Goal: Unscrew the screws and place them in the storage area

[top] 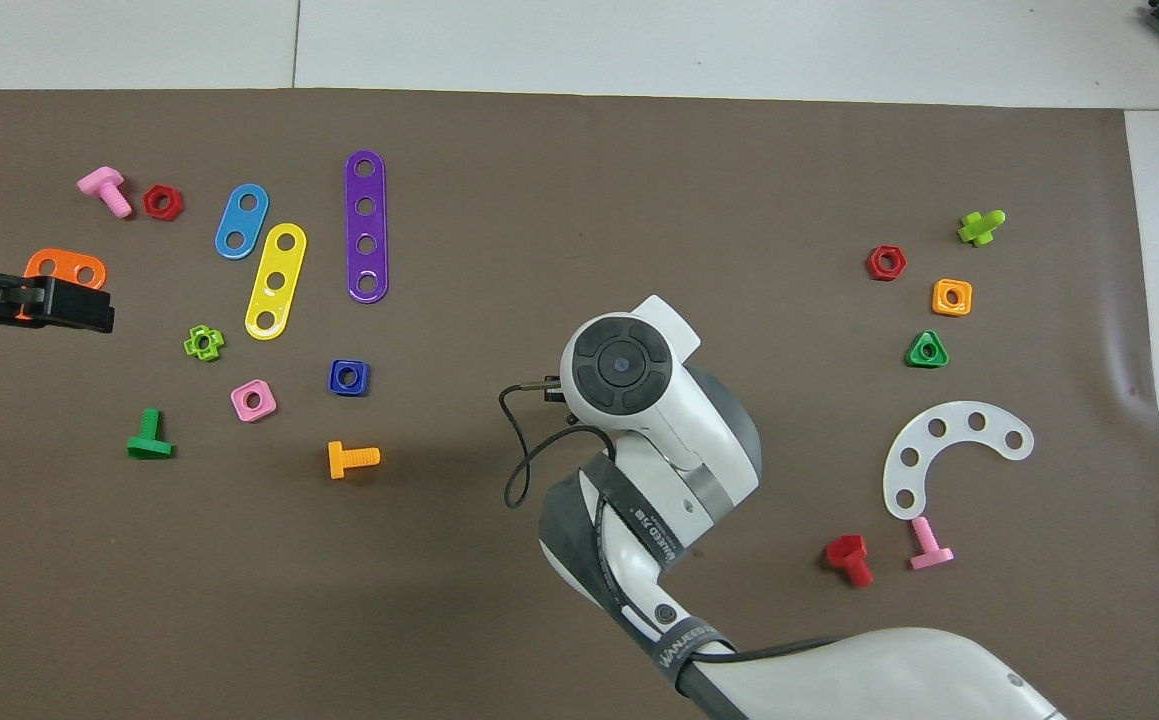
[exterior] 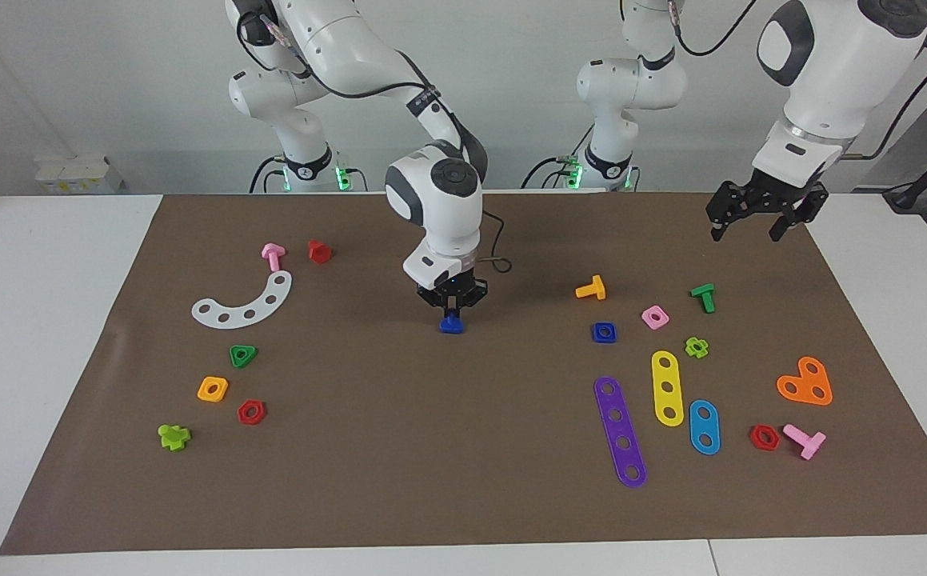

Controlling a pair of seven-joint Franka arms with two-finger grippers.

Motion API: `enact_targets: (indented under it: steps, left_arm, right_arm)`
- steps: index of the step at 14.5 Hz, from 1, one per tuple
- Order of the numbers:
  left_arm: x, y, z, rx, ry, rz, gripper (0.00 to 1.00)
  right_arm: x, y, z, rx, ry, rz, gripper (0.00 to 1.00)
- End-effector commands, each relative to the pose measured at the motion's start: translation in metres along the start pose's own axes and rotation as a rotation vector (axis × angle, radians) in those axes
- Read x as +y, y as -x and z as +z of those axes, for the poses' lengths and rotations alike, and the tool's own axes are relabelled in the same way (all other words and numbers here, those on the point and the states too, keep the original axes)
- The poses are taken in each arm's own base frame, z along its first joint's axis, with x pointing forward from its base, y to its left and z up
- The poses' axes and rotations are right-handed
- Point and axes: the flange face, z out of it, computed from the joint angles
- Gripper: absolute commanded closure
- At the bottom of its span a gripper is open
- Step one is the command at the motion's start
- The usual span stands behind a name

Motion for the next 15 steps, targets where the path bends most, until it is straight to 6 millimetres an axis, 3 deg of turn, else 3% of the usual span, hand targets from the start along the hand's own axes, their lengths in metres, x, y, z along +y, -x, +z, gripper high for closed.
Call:
enact_targets:
  steps: [1, 5, 10, 13, 15]
  left_arm:
    - [0.004, -0.002, -0.011, -0.054, -0.027, 0.002, 0.0]
    - [0.02, 0.013, -0.023, -0.074, -0.021, 0.021, 0.0]
    - [0.009, 0.01, -0.018, -0.035, -0.02, -0.004, 0.0]
    - [0.011, 0.01, -0.018, -0.032, -0.02, 0.004, 0.0]
    - [0.015, 0.01, -0.018, -0.032, -0.023, 0.008, 0.0]
  right_arm:
    - [0.03, 0.001, -0.023, 0.025, 0.003, -0.023, 1.0]
    - [0.11, -0.008, -0.057, 0.024, 0.011, -0.005, 1.0]
    - [0.211, -0.032, -0.08, -0.024, 0.038, -0.062, 1.0]
    - [0.263, -0.048, -0.071, -0.013, 0.03, -0.076, 1.0]
    - [0.296, -0.056, -0.05, -0.015, 0.024, -0.076, 1.0]
